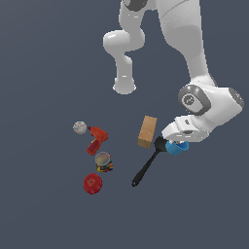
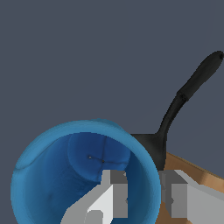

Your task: Pick up a designated object from a clutter of objects.

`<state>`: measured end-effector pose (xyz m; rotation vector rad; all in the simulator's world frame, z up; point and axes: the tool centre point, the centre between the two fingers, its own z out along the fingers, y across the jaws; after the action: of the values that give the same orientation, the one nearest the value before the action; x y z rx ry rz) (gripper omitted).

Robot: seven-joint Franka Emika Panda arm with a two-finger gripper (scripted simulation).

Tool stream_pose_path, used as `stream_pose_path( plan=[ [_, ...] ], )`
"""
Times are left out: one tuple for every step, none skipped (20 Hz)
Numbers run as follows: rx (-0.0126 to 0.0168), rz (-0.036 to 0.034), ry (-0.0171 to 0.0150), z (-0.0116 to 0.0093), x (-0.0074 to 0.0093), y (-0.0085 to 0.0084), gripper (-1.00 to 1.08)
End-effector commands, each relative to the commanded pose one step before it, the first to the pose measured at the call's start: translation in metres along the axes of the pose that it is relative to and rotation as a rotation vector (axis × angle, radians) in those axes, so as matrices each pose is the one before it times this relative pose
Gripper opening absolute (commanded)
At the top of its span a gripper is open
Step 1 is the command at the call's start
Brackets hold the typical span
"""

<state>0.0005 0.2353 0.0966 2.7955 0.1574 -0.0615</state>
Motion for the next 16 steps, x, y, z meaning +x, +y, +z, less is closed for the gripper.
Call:
stream_pose_path(
  plan=[
    [-0.00024,0.00022,0.00021,-0.00032,-0.00016,0.00018,-1.0],
    [0.0,0.0,0.0,-0.00061,-0.00034,0.00023,-1.0],
    [0.0,0.0,0.0,-0.00102,-0.00056,0.00038,-1.0],
    [0.0,0.0,0.0,-0.00144,-0.00079,0.00053,-1.0],
    [0.0,0.0,0.0,-0.00185,-0.00102,0.00068,-1.0],
    [0.0,0.0,0.0,-0.00227,-0.00125,0.00083,-1.0],
    [0.0,0.0,0.0,-0.00269,-0.00148,0.00098,-1.0],
    [0.0,0.0,0.0,-0.00311,-0.00171,0.00113,-1.0],
    [0.0,0.0,0.0,-0.00354,-0.00194,0.00129,-1.0],
    [-0.00067,-0.00007,0.00016,-0.00398,-0.00222,0.00127,-1.0],
    [0.0,0.0,0.0,-0.00441,-0.00242,0.0016,-1.0],
    [0.0,0.0,0.0,-0.00486,-0.00266,0.00176,-1.0],
    [0.0,0.0,0.0,-0.00531,-0.0029,0.00192,-1.0],
    [0.0,0.0,0.0,-0.00577,-0.00315,0.00208,-1.0],
    [0.0,0.0,0.0,-0.00625,-0.0034,0.00224,-1.0],
    [-0.00066,-0.00015,0.00013,-0.00673,-0.0037,0.00217,-1.0]
  ],
)
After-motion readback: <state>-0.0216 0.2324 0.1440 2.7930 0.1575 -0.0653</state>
